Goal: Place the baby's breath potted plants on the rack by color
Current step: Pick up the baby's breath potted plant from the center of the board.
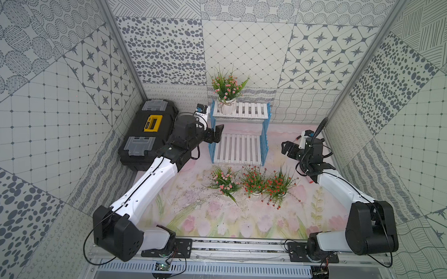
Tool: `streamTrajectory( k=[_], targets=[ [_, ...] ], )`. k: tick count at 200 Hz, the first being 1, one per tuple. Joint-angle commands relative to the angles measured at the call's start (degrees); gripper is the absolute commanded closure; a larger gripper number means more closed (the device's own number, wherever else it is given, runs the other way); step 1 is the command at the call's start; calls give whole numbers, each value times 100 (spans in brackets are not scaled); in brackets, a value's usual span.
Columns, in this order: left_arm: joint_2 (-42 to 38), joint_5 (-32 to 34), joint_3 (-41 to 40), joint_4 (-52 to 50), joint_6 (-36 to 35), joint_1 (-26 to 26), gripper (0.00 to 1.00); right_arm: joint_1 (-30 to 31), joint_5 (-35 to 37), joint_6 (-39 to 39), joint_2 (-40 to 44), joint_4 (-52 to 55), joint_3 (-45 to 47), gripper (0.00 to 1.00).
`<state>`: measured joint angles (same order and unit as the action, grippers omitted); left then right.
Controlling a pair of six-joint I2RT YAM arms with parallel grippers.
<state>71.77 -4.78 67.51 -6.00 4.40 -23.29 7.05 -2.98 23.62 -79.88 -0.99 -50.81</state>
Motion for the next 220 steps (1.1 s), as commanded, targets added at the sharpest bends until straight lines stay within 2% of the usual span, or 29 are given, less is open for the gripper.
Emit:
streamTrajectory(
  k=[1, 70, 92, 117, 140, 159, 196, 220],
  targets=[
    [-980, -183, -928, -1034, 312, -374, 1, 16, -10, 16, 251, -12, -234, 2],
    [-2934, 488, -2767, -1386, 1446, -1923, 1, 16, -15, -50, 157, 172, -622, 2],
    [-2986, 476, -2844, -1586, 1415, -2254, 2, 36, -47, -80, 2, 150, -753, 2],
    [-3005, 190, -3338, -1219, 1913, -2776, 1, 62, 25, -159, -100, 183, -901, 2],
    [-2995, 619, -3796, -1088, 2135, -3369, 2, 69, 93, -217, -144, 218, -949, 2],
    [-2965, 887, -4148, -696, 2397, -3533, 2, 82, 104, -221, -139, 241, -910, 2],
    [-3071, 1243, -4858, -75, 2968, -3542, 2, 77, 200, -311, -43, 295, -809, 2],
    [-3392, 1630, -5634, 929, 3087, -3551, 1, 77, 205, -283, -43, 232, -755, 2]
  ],
)
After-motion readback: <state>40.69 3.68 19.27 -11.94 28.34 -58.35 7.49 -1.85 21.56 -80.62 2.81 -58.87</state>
